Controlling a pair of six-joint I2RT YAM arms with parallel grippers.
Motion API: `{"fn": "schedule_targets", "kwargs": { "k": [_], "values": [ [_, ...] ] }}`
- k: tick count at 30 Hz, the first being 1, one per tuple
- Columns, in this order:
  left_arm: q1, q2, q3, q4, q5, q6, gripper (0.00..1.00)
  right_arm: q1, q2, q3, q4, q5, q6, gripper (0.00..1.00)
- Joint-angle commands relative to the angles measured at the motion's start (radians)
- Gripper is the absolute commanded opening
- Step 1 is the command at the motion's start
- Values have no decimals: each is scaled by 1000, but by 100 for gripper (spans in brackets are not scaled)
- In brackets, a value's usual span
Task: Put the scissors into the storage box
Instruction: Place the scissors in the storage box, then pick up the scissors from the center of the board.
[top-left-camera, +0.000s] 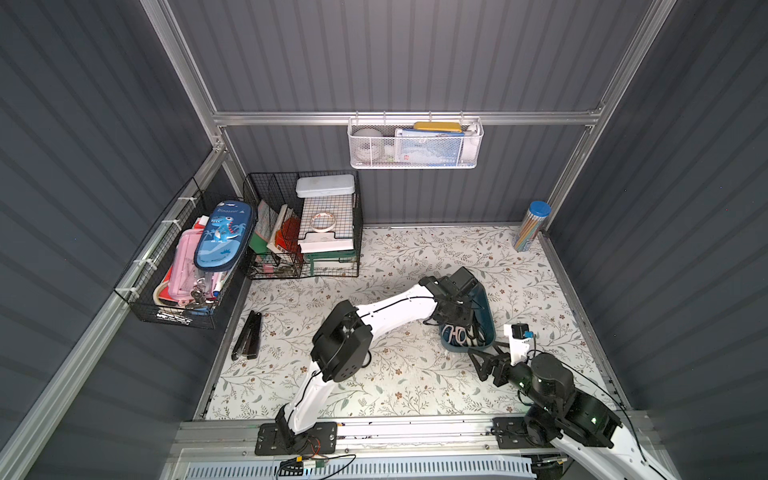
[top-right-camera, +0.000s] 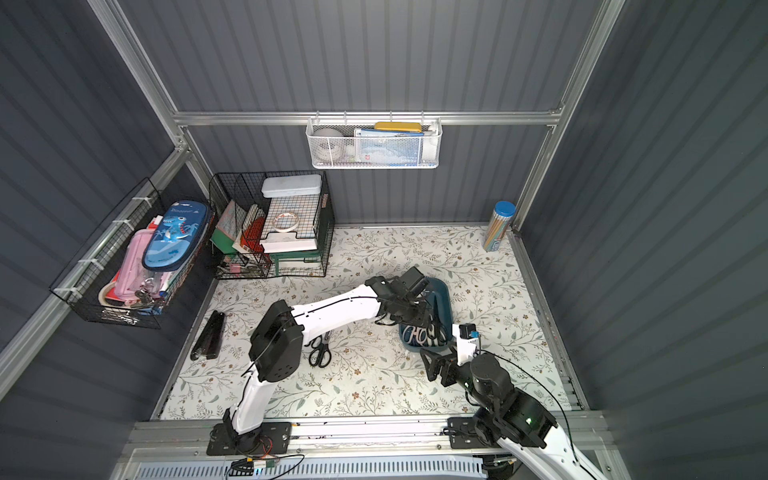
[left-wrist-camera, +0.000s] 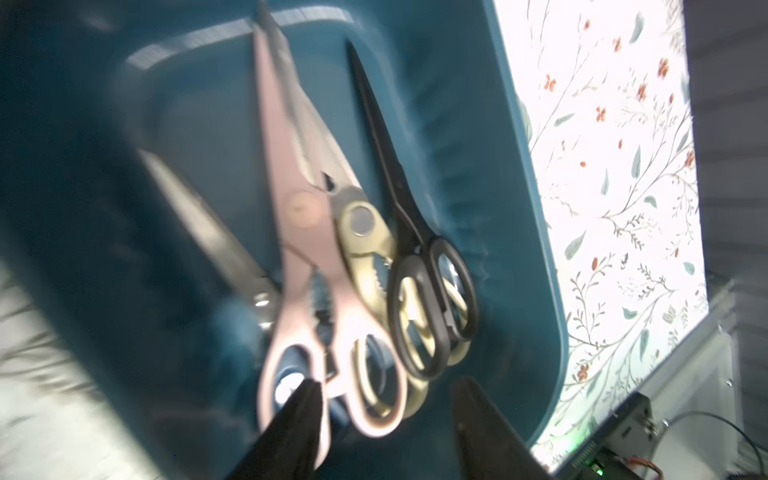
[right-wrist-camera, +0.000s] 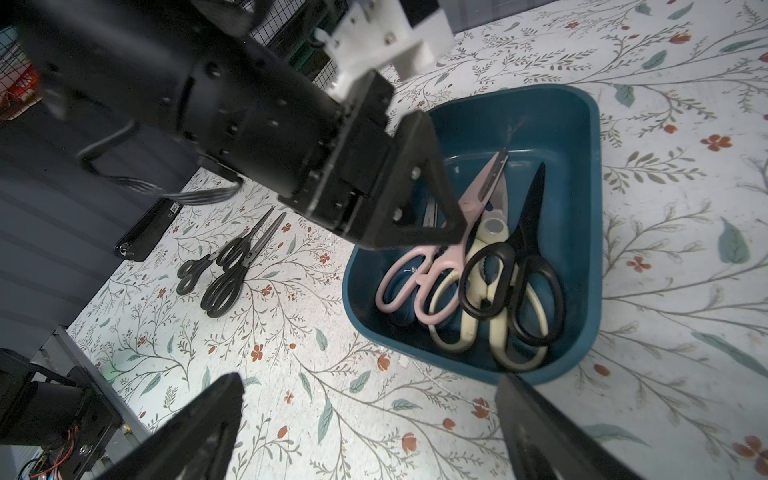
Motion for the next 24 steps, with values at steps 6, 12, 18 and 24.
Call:
{"fn": "schedule_targets", "kwargs": {
  "k": [6, 12, 18, 24],
  "values": [
    [119, -370, -295, -44, -274, 27, 60, 8, 135, 1, 75, -82, -30, 99],
    [287, -600, -601, -174, -320, -8, 57, 60, 332, 44, 163, -173, -87, 99],
    [394, -741, -827, -216, -236, -30, 55, 226, 571, 118, 212, -55, -217, 99],
    [396, -726, -926, -159, -116, -45, 50, 321, 657, 115, 258, 56, -237, 99]
  ]
}}
